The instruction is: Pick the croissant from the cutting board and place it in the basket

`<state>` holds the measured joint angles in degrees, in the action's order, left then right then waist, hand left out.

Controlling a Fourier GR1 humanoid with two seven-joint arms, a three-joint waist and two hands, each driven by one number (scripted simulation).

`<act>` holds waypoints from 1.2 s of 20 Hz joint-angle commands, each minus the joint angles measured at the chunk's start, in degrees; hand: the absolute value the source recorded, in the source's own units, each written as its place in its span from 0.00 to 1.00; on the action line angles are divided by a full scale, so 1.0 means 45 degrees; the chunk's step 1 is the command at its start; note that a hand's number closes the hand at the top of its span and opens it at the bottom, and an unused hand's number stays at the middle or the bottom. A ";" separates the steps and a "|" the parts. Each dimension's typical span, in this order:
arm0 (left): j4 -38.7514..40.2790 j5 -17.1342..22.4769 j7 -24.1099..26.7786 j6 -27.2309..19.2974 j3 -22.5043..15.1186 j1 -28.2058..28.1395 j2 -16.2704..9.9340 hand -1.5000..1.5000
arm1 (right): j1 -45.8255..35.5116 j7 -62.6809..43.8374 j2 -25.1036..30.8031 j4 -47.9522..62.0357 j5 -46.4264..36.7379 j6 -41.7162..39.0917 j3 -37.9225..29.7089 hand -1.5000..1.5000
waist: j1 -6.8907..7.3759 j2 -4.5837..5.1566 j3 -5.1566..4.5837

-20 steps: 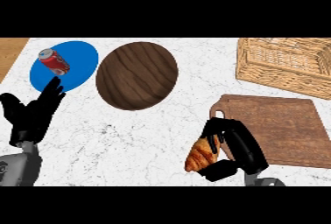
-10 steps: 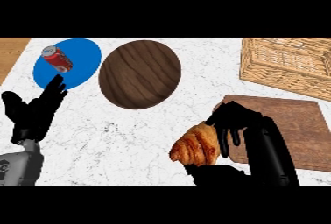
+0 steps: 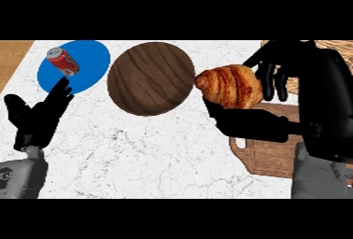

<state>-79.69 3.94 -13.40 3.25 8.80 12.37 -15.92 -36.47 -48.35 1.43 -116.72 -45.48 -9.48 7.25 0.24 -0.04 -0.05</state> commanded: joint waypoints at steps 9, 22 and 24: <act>0.0268 -0.0233 0.0076 0.0105 0.0054 0.0216 -0.0083 0.50 | -0.2840 0.1040 0.2404 0.4454 -0.1149 0.0725 -0.2627 1.00 | 0.0008 0.0027 0.0006; -0.0302 -0.0192 0.0266 0.0249 0.0027 -0.0452 0.0231 0.50 | -0.2294 0.6510 0.4898 1.0389 0.0421 0.2899 -0.5435 1.00 | 0.0109 0.0064 0.0015; 0.0511 -0.0303 0.0088 0.0118 0.0133 0.0325 0.0205 0.50 | -0.2188 0.6632 0.4472 1.0430 0.0688 0.3229 -0.5313 1.00 | 0.0021 0.0046 0.0011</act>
<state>-79.74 3.11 -12.82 3.88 9.35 12.16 -15.16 -46.68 -23.38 21.39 -75.42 -43.64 1.67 -15.59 0.39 0.15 0.02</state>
